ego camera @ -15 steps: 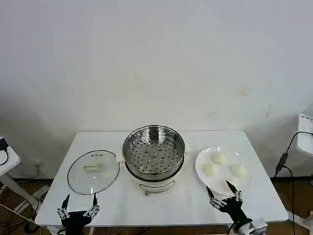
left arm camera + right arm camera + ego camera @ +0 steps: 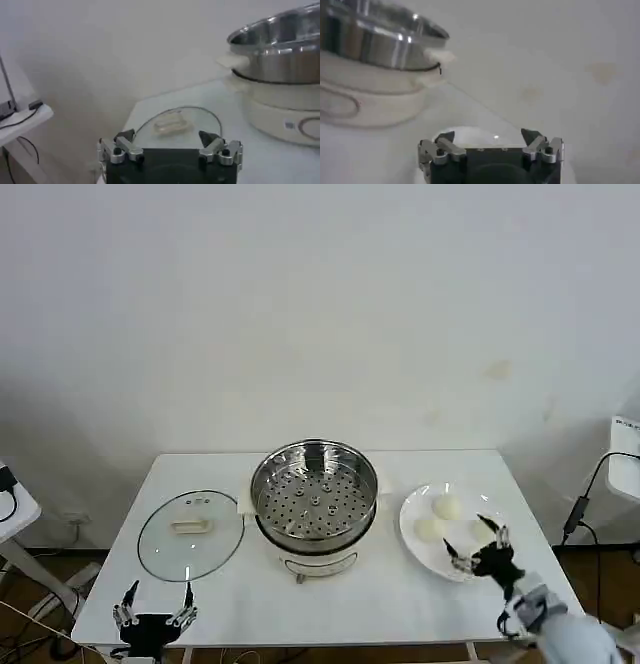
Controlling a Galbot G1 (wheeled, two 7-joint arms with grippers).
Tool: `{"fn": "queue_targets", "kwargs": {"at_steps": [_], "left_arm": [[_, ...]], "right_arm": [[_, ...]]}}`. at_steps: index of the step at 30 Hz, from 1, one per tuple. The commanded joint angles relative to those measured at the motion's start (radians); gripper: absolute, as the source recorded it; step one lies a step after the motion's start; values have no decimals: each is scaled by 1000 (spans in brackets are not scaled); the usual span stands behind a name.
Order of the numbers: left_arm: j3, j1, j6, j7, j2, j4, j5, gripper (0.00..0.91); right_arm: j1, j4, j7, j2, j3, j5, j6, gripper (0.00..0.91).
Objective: Take steamed baozi put them in steamer then cover it.
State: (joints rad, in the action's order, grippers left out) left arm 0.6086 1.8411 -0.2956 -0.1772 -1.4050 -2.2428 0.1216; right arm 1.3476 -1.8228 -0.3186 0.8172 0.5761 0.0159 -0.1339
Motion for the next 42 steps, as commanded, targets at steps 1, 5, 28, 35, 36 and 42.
{"fn": "queue_targets", "kwargs": {"at_steps": [1,5,28,35,36,42], "left_arm": [[10,-4,-14,26,4,2,35,907],[21,-3,-9,31,4,0,46,907],[70,-18,-7,49,-12,-45,82,907],[73,-22,-4,55,-13,-35,97,907],[73,-22,-4,55,-13,-33,97,907],[72,-21,2,56,-14,-21,99,907]], "right_arm": [[-537,330,-425,-287,-211,-441,74,907],[-758,428,-502,-291,-411,-455,104,907],[-1251,827,-777,-25,-1072,-438,206,907],[-1250,853,-787,11,-1101,-388,153,907],[-1251,860,-787,15,-1102,-387,151,907],[-1253,919,-762,51,-1089,-393,145,907]]}}
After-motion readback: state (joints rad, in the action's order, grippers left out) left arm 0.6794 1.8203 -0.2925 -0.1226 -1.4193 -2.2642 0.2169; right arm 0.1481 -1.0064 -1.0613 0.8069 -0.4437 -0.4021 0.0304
